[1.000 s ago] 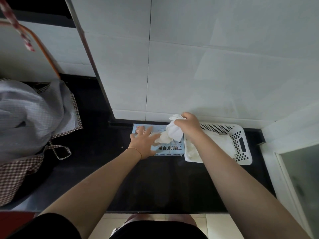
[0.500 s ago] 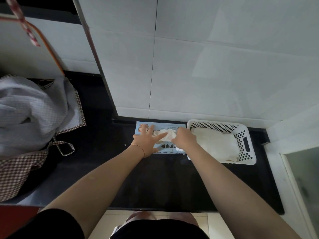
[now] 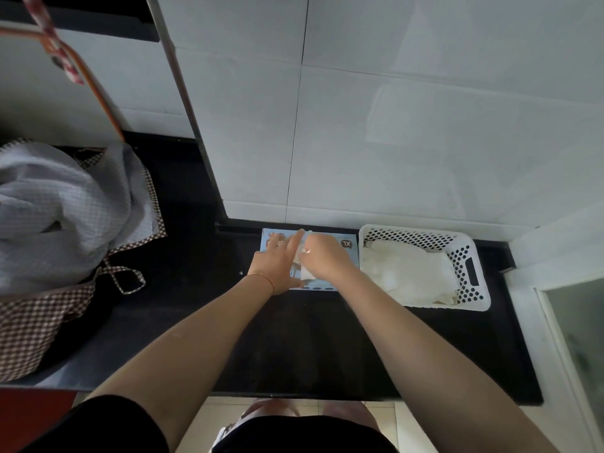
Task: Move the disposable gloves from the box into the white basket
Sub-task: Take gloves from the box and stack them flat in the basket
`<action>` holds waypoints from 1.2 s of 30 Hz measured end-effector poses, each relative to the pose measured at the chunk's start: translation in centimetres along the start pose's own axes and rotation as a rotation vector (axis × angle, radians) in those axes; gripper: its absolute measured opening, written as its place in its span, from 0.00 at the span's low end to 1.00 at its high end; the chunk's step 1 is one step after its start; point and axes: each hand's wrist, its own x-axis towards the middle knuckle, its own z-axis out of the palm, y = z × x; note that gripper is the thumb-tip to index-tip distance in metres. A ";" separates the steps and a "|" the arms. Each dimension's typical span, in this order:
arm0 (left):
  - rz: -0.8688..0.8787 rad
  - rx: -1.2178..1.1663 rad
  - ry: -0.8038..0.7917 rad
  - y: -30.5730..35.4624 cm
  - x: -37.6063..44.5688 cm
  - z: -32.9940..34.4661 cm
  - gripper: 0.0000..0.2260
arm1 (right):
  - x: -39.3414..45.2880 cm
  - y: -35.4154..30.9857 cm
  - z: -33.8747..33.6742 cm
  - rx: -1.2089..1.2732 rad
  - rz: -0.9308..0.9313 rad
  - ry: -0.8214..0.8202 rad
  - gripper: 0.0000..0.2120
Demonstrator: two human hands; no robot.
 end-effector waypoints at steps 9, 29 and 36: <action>0.144 -0.150 0.356 2.5 -0.7 -1.9 0.28 | 0.2 5.5 -6.5 0.194 0.141 0.084 0.11; 0.032 -0.352 0.211 6.2 0.6 -5.6 0.15 | -2.4 9.1 -9.5 0.304 0.120 0.070 0.25; 0.060 -0.830 0.284 8.2 0.9 -9.8 0.14 | -4.1 5.6 -13.9 0.727 -0.185 0.335 0.22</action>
